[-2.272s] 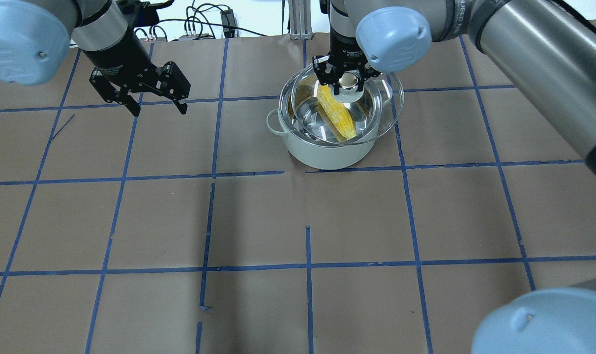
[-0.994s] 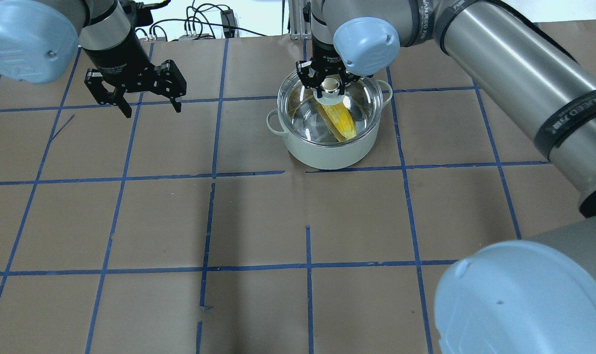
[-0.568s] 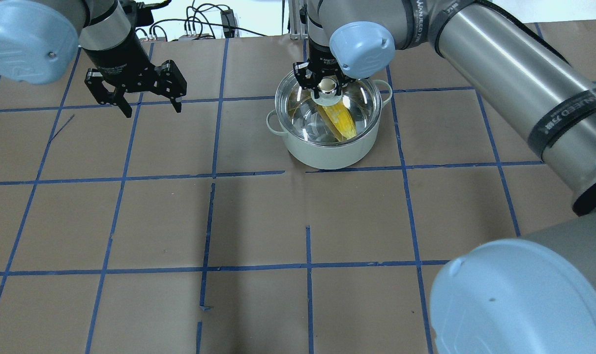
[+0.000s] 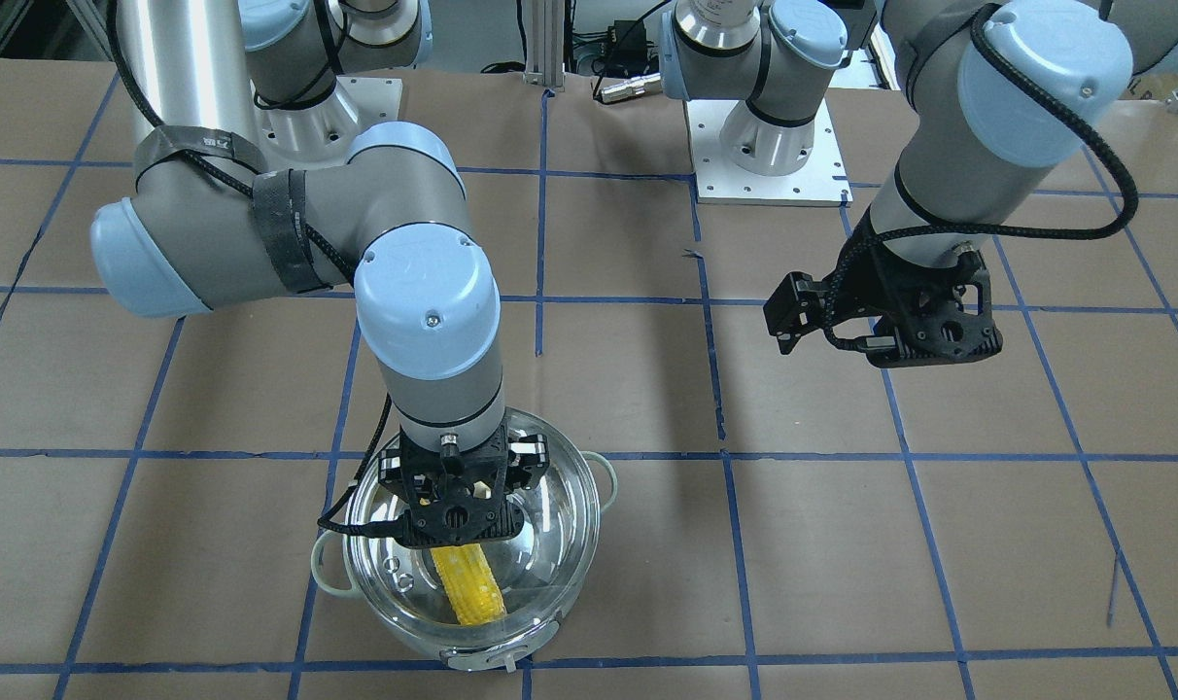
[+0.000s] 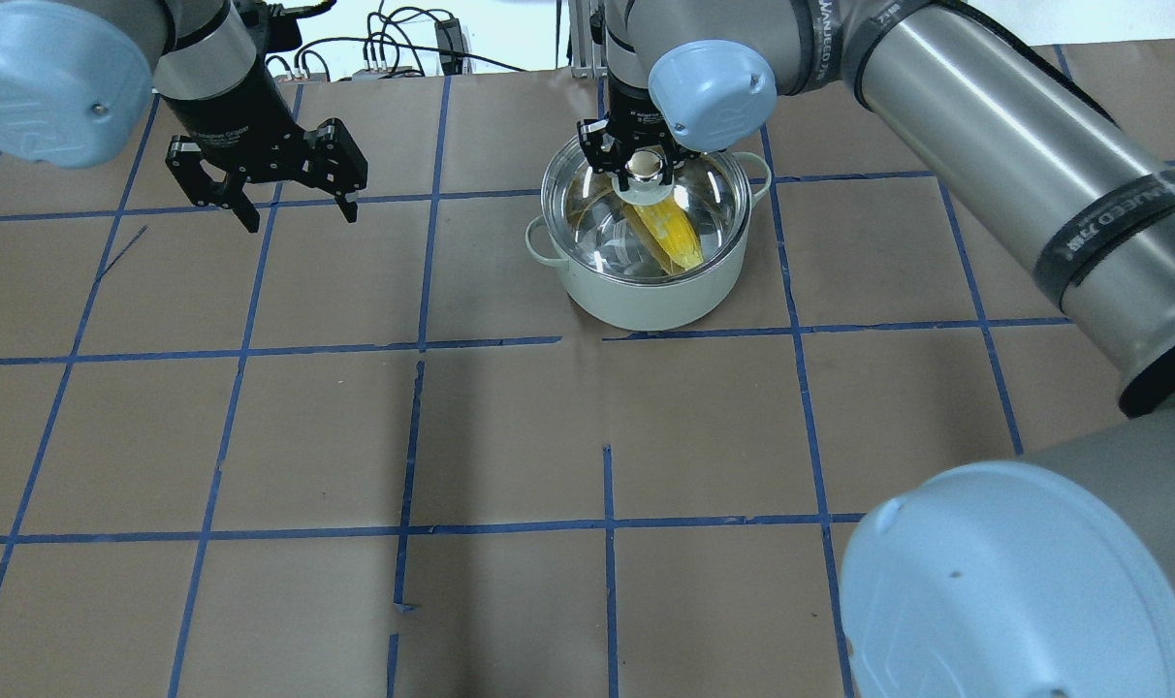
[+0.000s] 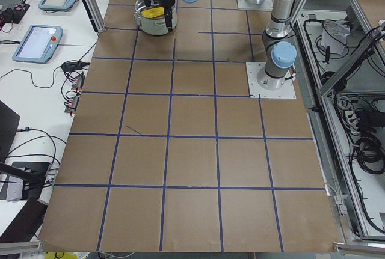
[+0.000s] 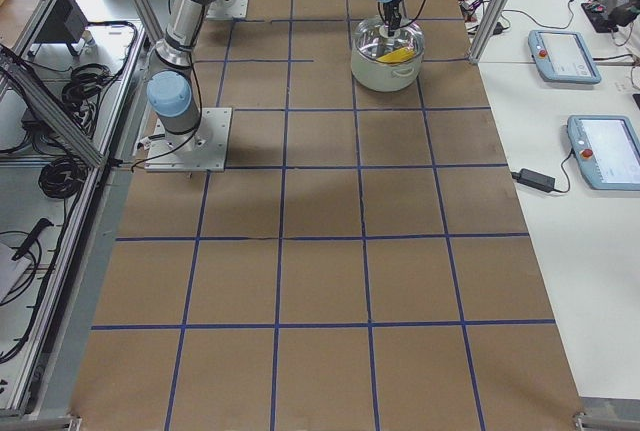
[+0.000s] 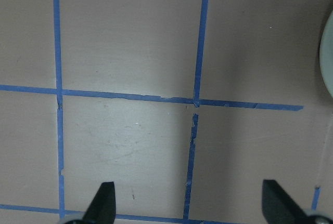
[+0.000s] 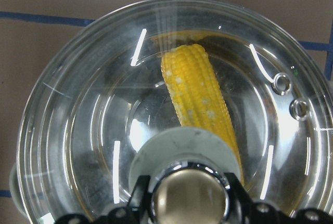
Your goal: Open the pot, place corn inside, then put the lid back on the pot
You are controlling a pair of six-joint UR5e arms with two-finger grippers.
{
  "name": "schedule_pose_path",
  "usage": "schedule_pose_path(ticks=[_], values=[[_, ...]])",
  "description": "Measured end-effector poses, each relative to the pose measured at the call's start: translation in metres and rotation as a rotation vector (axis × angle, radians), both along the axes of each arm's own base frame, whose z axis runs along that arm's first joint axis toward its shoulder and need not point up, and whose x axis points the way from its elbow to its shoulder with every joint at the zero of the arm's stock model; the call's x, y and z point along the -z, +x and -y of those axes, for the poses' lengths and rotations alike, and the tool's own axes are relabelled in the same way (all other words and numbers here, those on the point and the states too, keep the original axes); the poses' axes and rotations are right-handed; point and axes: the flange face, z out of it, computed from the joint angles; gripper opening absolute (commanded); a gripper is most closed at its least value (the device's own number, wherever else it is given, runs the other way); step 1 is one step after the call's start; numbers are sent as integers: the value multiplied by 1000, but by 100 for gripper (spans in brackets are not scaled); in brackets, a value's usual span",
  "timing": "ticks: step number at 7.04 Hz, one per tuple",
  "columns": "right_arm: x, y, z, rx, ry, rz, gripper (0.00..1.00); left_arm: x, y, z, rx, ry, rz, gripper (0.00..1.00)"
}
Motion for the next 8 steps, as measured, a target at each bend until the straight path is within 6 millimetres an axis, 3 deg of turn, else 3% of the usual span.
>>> schedule_pose_path(ticks=[1, 5, 8], values=[[0, 0, 3, -2, 0, 0, 99, -5, -1, -5, 0, -8, 0, 100], [2, -6, 3, 0, 12, -4, 100, -26, -16, -38, 8, -42, -1, 100], [-4, -12, 4, 4, 6, -3, 100, -25, -20, -44, 16, -40, -7, 100]])
